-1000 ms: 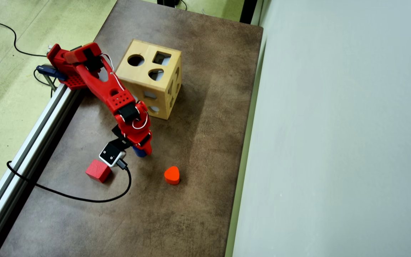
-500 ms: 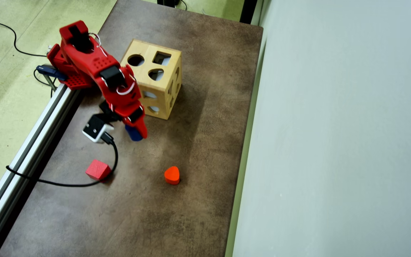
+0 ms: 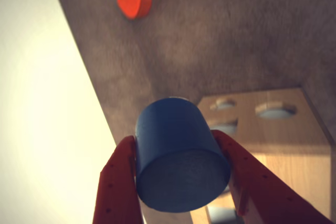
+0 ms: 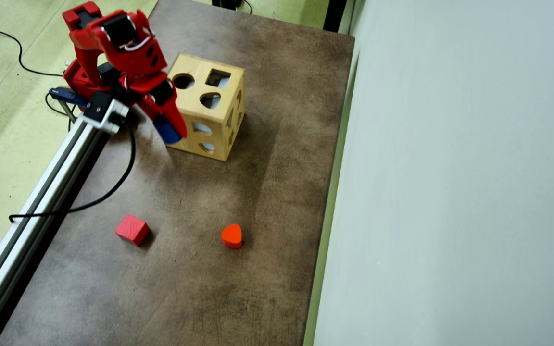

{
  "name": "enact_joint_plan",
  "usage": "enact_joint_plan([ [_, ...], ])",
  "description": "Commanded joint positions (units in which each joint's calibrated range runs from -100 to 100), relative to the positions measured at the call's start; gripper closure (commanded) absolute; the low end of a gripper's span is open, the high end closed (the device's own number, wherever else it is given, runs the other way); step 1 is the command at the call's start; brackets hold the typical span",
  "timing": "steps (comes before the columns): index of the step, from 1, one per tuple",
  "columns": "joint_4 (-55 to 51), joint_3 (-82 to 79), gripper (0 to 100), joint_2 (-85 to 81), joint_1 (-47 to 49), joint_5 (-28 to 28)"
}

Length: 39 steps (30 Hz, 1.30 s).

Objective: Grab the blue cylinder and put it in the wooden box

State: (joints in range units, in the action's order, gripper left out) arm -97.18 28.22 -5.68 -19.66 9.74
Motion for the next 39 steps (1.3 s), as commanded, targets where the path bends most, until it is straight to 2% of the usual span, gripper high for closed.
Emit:
enact_joint_plan([
  [1,-0.65,-6.93,94,-8.8,3.9,-0.1],
  [12,-0.57,-28.13,94,-21.97,10.67,-0.2],
  [19,-0.41,-31.62,94,-22.81,15.64,-0.34],
  [30,-0.41,-33.85,94,-22.05,24.48,-3.52],
  [39,-0.49,-37.7,94,-22.47,25.08,-3.71],
])
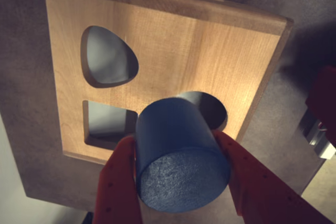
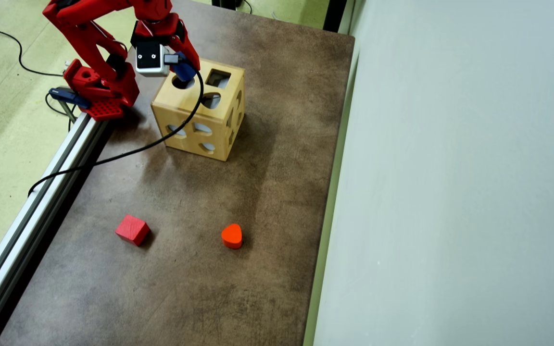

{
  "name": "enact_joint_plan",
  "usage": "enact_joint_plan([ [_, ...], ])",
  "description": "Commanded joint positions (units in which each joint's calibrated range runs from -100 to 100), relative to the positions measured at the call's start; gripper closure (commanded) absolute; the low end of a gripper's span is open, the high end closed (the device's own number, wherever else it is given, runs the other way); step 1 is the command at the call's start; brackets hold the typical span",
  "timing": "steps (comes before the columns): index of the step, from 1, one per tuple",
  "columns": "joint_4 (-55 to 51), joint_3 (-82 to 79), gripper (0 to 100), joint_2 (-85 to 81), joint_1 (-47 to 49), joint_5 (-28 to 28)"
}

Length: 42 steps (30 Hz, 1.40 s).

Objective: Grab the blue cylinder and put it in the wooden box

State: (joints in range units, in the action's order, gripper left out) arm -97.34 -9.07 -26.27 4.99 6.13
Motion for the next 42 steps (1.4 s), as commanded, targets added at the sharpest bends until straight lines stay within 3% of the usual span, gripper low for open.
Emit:
enact_joint_plan([
  [1,-0.33,-0.85,94,-1.71,0.43,-0.1],
  [42,-0.57,-4.07,94,0.92,4.22,0.44],
])
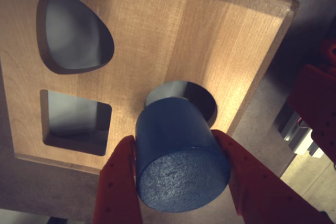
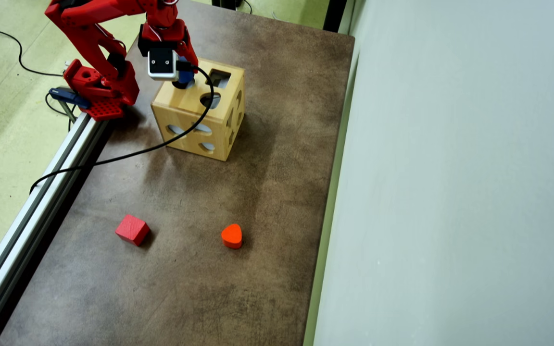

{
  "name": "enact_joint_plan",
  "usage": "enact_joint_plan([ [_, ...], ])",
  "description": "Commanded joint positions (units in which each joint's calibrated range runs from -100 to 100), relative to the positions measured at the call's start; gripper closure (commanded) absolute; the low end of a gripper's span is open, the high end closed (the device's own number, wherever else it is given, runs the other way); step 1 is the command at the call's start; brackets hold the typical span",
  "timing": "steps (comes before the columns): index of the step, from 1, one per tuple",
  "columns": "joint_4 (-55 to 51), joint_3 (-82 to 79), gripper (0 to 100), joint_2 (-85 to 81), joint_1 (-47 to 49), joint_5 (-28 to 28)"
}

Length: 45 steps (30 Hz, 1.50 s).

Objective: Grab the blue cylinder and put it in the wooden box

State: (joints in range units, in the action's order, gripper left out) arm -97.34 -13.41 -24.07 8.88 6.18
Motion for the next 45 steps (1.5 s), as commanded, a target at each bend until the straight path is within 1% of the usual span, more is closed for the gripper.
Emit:
enact_joint_plan([
  [1,-0.57,0.08,94,-1.37,0.34,0.39],
  [8,-0.33,-3.76,94,-4.76,0.41,0.49],
  [21,-0.17,-3.32,94,-3.83,-0.26,0.39],
  [28,-0.09,-3.68,88,-0.6,0.11,0.44],
  [41,-0.01,-0.46,87,0.25,-0.33,0.39],
  [45,-0.01,1.78,80,0.84,0.04,0.44],
])
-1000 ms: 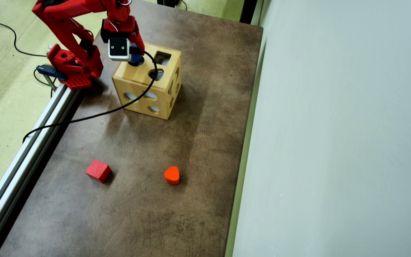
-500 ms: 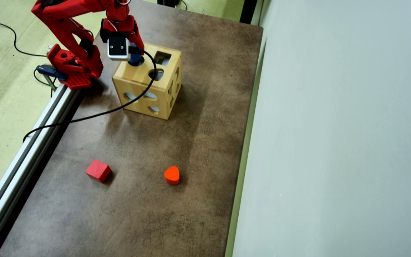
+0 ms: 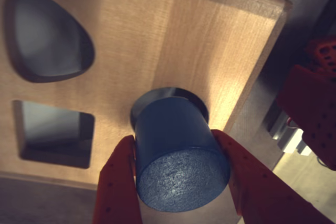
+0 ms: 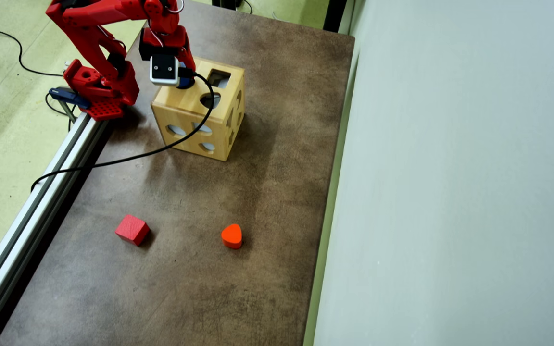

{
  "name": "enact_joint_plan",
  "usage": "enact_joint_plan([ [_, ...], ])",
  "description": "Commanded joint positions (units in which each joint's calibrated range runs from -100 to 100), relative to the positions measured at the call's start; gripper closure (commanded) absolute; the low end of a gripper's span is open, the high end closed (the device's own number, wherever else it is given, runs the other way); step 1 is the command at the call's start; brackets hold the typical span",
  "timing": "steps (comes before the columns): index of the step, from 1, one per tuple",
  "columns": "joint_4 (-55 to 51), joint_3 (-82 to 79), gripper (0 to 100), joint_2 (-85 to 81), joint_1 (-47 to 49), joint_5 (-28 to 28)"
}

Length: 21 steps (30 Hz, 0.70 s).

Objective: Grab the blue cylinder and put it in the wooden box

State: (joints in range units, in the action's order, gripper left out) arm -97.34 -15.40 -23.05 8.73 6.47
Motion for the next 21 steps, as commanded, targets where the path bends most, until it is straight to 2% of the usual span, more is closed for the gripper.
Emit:
enact_joint_plan([
  [1,-0.01,3.77,78,-0.18,0.33,0.15],
  [7,-0.01,2.87,74,-0.43,0.33,0.15],
  [21,-0.09,3.86,74,-1.45,-0.04,0.15],
])
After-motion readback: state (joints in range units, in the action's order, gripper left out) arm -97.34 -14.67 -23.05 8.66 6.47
